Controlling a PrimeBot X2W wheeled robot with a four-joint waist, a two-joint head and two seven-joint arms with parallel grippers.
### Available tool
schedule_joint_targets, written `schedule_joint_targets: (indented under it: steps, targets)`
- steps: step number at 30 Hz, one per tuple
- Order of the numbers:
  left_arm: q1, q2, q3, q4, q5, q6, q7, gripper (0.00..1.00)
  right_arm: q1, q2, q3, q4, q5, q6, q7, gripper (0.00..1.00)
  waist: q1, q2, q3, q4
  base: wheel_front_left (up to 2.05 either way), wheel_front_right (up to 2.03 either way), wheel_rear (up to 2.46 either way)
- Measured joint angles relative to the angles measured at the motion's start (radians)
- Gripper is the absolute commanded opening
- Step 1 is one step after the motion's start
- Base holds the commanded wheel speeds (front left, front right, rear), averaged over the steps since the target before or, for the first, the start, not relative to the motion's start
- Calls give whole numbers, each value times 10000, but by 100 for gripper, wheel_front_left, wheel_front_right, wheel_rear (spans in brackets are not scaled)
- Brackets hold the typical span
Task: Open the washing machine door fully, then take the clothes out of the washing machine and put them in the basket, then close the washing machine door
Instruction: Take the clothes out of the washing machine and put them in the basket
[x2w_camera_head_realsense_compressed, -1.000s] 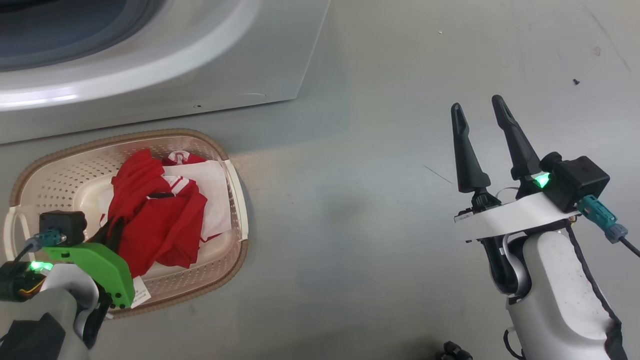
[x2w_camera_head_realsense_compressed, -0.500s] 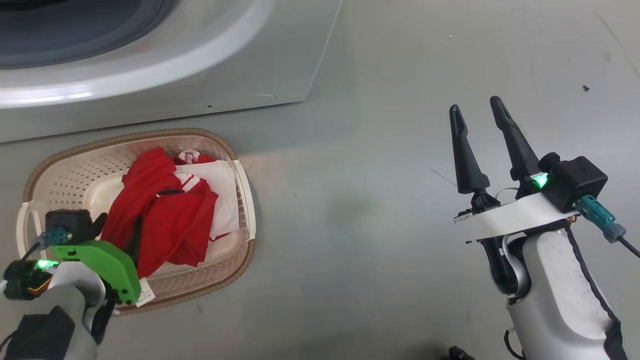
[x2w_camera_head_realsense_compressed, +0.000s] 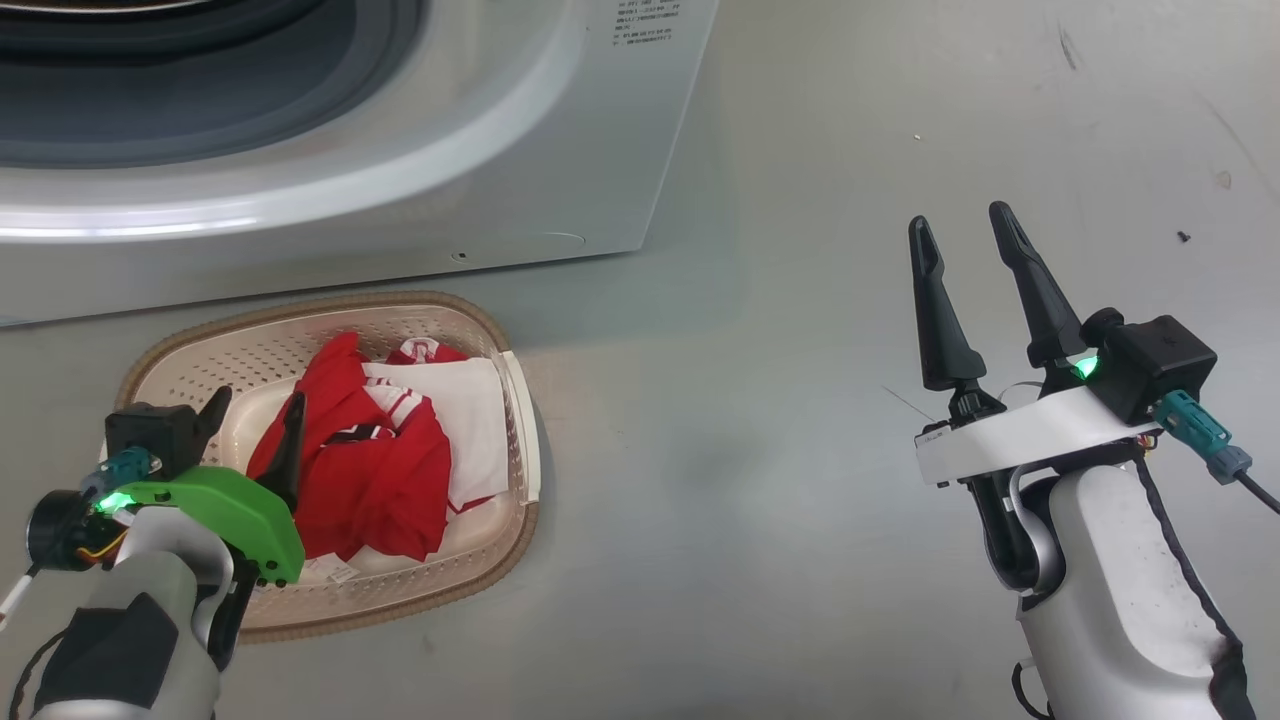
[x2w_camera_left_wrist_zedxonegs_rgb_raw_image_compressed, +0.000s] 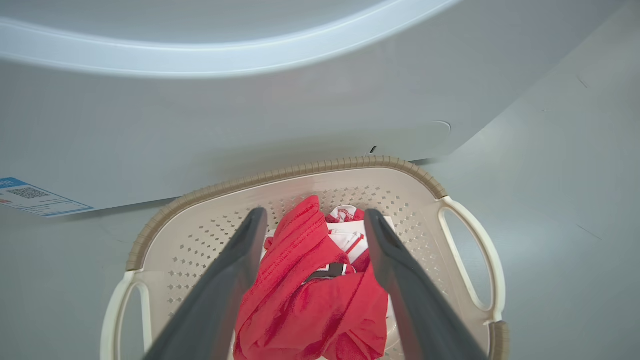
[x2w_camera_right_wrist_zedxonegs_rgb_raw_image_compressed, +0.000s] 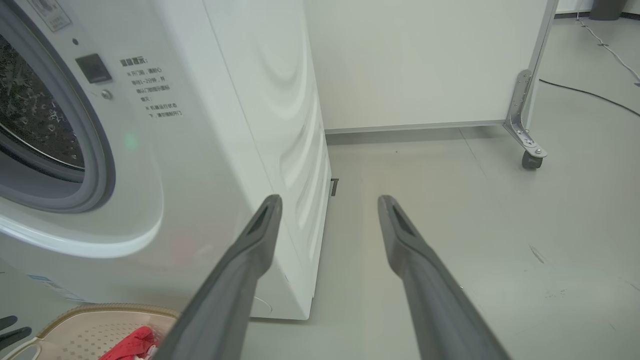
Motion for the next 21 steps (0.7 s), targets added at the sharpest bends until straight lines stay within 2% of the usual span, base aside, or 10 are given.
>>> schedule_joint_targets:
  steps: [14,21]
  targets:
    - [39,-222,-242,-644,420,0,-205,100,240,0,-163,479,21,12,0,100,0,0,-1423,644,0,0,0]
    - [334,-284,201,-1664,420,0,-203,100,636,4,-186,662,44,13,0,100,0,0,-2198,1003,0,0,0]
